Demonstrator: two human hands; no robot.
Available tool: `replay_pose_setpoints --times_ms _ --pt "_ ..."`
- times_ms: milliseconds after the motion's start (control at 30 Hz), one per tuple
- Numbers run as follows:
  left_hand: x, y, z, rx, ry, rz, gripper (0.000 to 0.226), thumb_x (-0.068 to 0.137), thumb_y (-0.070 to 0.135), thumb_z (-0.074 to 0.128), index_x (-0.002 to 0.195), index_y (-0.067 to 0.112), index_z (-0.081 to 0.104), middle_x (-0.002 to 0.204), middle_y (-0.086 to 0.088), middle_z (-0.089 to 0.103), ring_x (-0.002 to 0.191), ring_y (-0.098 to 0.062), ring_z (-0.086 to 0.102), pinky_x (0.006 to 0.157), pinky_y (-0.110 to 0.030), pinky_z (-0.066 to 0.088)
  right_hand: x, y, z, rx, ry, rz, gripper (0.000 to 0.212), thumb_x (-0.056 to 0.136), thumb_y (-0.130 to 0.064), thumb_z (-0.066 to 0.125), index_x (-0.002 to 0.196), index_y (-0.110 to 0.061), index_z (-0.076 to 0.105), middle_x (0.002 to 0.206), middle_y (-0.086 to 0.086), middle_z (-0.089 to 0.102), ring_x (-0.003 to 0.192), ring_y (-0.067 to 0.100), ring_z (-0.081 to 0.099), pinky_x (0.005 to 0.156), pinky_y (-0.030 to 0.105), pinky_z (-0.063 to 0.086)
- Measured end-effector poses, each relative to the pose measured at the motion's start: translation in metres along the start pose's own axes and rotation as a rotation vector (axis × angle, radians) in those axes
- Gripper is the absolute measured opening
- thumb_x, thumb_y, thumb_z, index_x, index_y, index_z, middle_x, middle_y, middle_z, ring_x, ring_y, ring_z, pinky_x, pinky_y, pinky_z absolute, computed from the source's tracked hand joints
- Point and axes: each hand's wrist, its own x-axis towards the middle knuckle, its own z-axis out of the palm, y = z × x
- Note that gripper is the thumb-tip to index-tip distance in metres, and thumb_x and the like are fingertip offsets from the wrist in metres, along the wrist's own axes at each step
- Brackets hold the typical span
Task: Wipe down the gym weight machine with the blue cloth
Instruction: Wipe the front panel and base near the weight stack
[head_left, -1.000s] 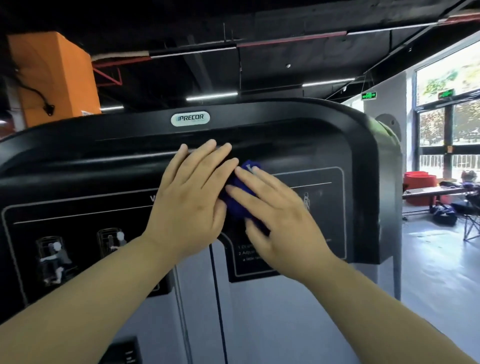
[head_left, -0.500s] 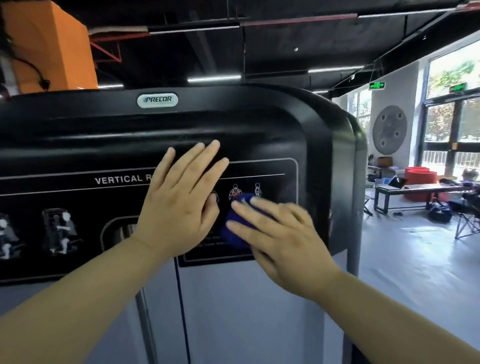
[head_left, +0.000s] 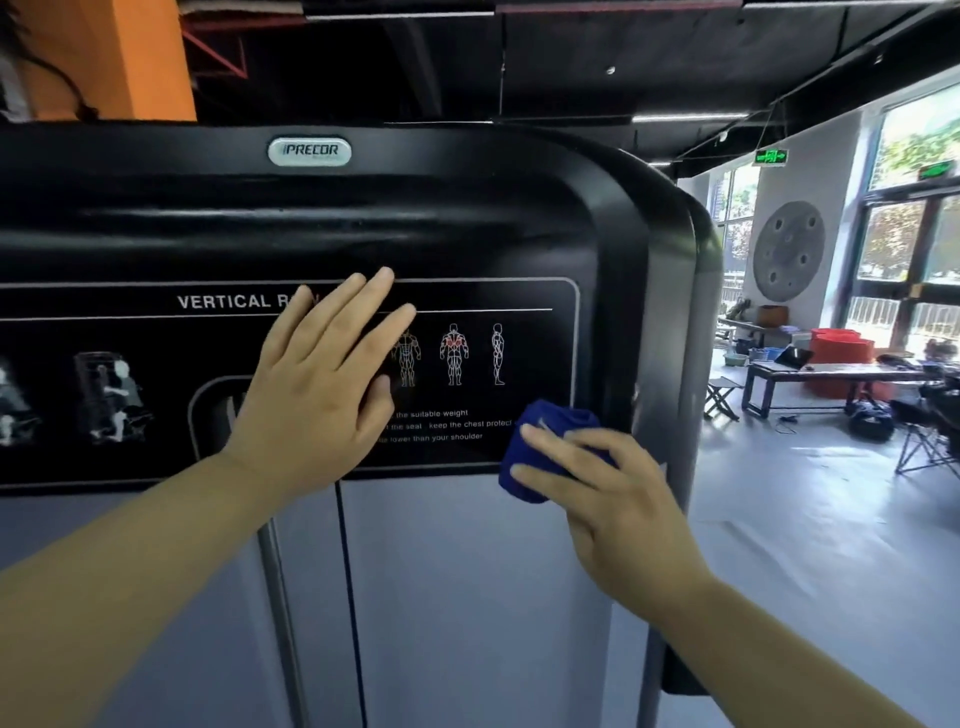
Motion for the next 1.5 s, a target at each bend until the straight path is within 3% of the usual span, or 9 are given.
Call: replay_pose_setpoints --times_ms 100,233,500,667,767,933,1167,1367,1500 --pt "-0.005 -0.008 -0.002 0.013 -0.003 0.002 0.053 0.091 0.021 0.045 0.143 0.01 0.046 0.156 -0.012 0.034 0.145 -0.028 0.03 0.121 -0.048 0.014 0.042 0.006 -0.015 -0.038 0.063 0.03 0.05 0.08 0.0 0.045 0.116 -0.02 0.073 0.138 -0.001 0.058 0.103 0.024 0.046 0.103 0.029 0.038" --pt "-0.012 -0.02 -0.008 0.009 0.006 -0.028 0.054 0.091 0.024 0.046 0.144 0.01 0.045 0.157 -0.012 0.032 0.146 -0.028 0.028 0.122 -0.047 0.013 0.101 0.008 -0.032 -0.019 0.289 0.32 0.048 0.084 0.004 0.058 0.125 -0.018 0.067 0.142 0.001 0.053 0.109 0.023 0.038 0.106 0.006 0.014" --pt "-0.023 -0.062 -0.011 0.034 0.028 0.098 0.052 0.093 0.026 0.047 0.143 0.011 0.047 0.156 -0.012 0.034 0.145 -0.027 0.03 0.12 -0.052 0.016 0.025 -0.051 0.025 0.024 0.016 0.066 0.045 0.083 -0.003 0.065 0.125 -0.022 0.066 0.143 -0.005 0.05 0.111 0.024 0.047 0.105 0.033 0.039" --pt "-0.026 -0.081 -0.012 0.028 0.057 0.175 0.05 0.092 0.025 0.049 0.141 0.013 0.05 0.155 -0.011 0.035 0.143 -0.027 0.034 0.119 -0.052 0.019 0.12 -0.053 -0.001 0.133 0.308 0.465 0.048 0.084 -0.015 0.074 0.129 -0.024 0.061 0.146 0.005 0.045 0.119 0.003 0.034 0.103 0.003 0.019" --pt "-0.03 -0.1 -0.017 0.041 0.061 0.2 0.049 0.093 0.026 0.047 0.139 0.012 0.053 0.154 -0.011 0.038 0.142 -0.027 0.036 0.119 -0.051 0.021 0.122 -0.077 0.012 0.065 0.264 0.38 0.046 0.079 -0.012 0.077 0.123 -0.022 0.067 0.138 0.008 0.049 0.114 0.01 0.04 0.102 0.003 0.021" --pt "-0.036 -0.12 -0.017 0.027 0.055 0.274 0.049 0.093 0.024 0.046 0.141 0.012 0.053 0.154 -0.01 0.038 0.143 -0.026 0.035 0.119 -0.049 0.023 0.052 -0.125 0.06 0.07 -0.049 0.074 0.049 0.073 -0.008 0.079 0.118 -0.025 0.069 0.14 0.002 0.047 0.111 0.024 0.05 0.092 0.034 0.05" --pt "-0.037 -0.118 -0.016 0.018 0.085 0.276 0.049 0.093 0.022 0.045 0.141 0.012 0.053 0.154 -0.01 0.039 0.142 -0.026 0.037 0.119 -0.048 0.024 0.138 -0.114 0.036 0.085 0.348 0.437 0.046 0.083 -0.008 0.073 0.126 -0.023 0.066 0.145 0.002 0.046 0.118 0.012 0.041 0.104 0.01 0.027" --pt "-0.038 -0.118 -0.014 0.021 0.085 0.28 0.049 0.094 0.023 0.043 0.141 0.01 0.052 0.154 -0.012 0.039 0.142 -0.027 0.037 0.119 -0.047 0.022 0.077 -0.136 0.068 -0.007 0.094 0.114 0.041 0.081 -0.006 0.066 0.12 -0.019 0.07 0.139 0.007 0.052 0.108 0.028 0.05 0.11 0.021 0.027" --pt "-0.038 -0.117 -0.015 0.021 0.092 0.273 0.05 0.093 0.022 0.044 0.14 0.01 0.053 0.154 -0.011 0.039 0.142 -0.027 0.037 0.119 -0.049 0.024 0.116 -0.122 0.051 0.095 0.273 0.301 0.045 0.079 -0.004 0.068 0.122 -0.019 0.068 0.138 0.007 0.052 0.115 0.017 0.046 0.108 0.014 0.025"
